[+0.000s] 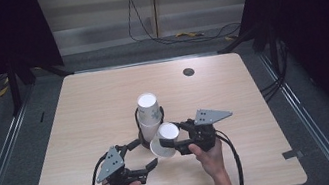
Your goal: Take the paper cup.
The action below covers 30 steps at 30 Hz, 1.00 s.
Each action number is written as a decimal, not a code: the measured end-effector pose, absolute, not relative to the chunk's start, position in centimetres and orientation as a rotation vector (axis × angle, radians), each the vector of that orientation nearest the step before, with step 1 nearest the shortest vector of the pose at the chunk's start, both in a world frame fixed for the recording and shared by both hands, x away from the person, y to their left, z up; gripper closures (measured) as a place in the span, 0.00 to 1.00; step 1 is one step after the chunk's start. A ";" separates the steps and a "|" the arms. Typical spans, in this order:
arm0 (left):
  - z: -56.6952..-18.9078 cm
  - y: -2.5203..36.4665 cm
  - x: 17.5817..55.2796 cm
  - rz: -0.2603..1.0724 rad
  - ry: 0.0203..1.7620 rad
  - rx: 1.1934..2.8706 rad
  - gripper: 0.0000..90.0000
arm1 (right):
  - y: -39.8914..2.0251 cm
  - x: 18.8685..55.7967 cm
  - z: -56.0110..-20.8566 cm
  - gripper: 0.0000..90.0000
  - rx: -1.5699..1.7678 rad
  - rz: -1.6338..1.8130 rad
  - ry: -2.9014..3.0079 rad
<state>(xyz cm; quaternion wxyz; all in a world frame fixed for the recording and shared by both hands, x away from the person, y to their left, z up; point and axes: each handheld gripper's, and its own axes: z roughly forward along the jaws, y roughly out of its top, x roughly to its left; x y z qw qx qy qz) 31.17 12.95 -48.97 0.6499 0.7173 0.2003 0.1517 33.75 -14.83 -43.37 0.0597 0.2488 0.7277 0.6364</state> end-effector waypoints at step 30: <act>-49.8 11.5 31.1 0.319 0.410 1.669 0.25 | -12.0 33.4 -45.2 0.40 0.720 1.986 2.279</act>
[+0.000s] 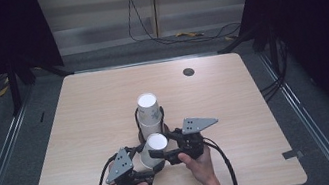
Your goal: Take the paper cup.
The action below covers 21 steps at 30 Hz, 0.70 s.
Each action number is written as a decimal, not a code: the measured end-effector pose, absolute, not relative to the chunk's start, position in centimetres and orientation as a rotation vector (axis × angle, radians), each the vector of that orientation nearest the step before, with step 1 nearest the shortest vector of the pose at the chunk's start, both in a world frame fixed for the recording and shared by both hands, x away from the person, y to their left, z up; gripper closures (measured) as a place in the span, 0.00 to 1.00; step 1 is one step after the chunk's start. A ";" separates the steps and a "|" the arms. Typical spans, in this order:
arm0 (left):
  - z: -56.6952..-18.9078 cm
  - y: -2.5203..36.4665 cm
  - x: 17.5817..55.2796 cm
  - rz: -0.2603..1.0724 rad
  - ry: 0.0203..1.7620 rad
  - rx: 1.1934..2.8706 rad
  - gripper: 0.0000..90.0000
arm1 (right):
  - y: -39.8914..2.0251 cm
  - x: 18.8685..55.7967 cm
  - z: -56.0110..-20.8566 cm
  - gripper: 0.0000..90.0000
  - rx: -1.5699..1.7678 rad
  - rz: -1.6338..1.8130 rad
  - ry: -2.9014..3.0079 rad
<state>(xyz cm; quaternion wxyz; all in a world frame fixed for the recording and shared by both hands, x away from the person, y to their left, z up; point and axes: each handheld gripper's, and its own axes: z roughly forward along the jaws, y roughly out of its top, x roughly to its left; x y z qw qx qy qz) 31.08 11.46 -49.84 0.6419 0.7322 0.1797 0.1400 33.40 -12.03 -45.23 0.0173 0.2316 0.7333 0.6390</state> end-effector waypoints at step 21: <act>-49.8 11.8 31.3 0.308 0.417 1.666 0.31 | -12.1 33.8 -45.1 0.26 0.742 1.987 2.266</act>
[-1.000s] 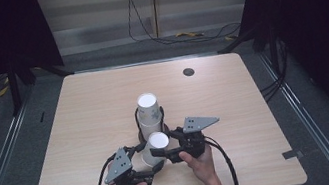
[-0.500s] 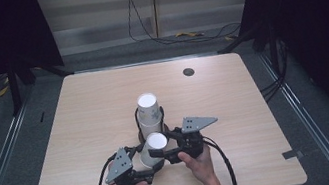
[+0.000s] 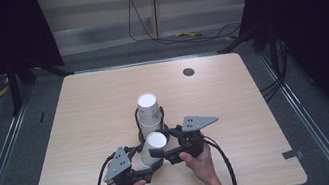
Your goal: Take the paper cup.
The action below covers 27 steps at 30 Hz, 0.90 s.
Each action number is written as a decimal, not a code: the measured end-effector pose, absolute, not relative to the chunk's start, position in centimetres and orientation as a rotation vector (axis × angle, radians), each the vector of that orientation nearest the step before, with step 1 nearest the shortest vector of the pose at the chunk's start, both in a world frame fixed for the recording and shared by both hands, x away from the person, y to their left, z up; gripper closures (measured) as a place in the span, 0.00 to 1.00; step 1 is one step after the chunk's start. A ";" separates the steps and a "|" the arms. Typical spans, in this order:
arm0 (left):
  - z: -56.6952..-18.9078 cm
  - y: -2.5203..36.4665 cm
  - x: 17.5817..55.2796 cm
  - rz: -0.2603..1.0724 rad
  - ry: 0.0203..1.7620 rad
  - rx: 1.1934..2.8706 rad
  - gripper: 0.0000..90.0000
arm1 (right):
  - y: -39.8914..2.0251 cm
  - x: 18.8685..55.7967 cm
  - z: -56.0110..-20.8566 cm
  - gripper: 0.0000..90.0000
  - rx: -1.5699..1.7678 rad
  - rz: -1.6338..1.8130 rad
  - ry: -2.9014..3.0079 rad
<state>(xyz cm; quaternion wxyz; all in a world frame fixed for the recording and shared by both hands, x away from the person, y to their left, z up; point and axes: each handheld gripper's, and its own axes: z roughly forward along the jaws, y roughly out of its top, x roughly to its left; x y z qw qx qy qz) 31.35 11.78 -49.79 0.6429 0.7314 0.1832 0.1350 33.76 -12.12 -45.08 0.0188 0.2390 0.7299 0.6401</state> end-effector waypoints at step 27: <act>-48.9 13.3 32.0 0.293 0.397 1.763 0.32 | -13.3 33.4 -44.8 0.16 0.753 1.966 2.224</act>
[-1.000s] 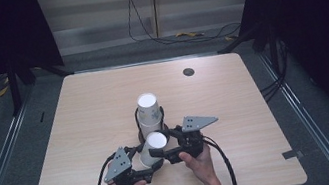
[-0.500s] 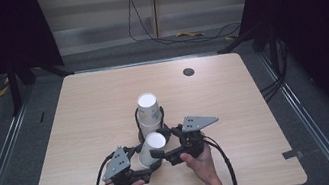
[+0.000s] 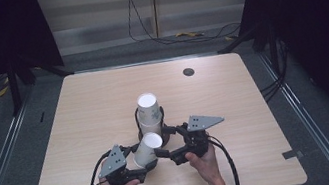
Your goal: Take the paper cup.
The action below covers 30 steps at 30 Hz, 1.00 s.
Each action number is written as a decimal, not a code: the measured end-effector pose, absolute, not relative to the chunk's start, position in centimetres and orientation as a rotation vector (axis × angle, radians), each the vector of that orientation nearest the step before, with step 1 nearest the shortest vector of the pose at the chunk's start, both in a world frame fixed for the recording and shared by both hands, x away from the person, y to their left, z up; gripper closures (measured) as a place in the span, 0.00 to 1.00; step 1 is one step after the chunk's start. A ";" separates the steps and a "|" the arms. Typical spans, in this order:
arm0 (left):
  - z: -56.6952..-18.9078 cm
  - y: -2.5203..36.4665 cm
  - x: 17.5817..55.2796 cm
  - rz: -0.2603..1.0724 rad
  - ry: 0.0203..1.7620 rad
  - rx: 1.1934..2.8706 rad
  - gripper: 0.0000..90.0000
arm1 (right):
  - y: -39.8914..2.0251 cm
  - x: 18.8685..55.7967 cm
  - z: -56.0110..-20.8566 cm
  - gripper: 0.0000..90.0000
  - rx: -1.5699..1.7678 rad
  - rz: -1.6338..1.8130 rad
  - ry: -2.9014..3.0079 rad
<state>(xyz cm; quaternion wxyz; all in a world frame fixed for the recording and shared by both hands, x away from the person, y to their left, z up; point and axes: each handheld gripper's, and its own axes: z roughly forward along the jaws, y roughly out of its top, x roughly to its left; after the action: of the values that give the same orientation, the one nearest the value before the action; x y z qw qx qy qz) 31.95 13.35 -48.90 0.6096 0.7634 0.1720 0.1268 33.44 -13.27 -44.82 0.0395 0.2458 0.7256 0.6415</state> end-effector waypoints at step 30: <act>-47.6 13.0 33.0 0.252 0.344 1.958 0.33 | -15.9 32.8 -44.4 0.18 0.740 1.731 2.351</act>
<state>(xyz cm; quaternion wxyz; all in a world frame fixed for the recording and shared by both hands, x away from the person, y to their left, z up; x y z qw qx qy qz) 32.99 12.97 -47.58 0.5386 0.8233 0.1446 0.1058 32.83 -15.86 -44.43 0.0649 0.2453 0.7789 0.5735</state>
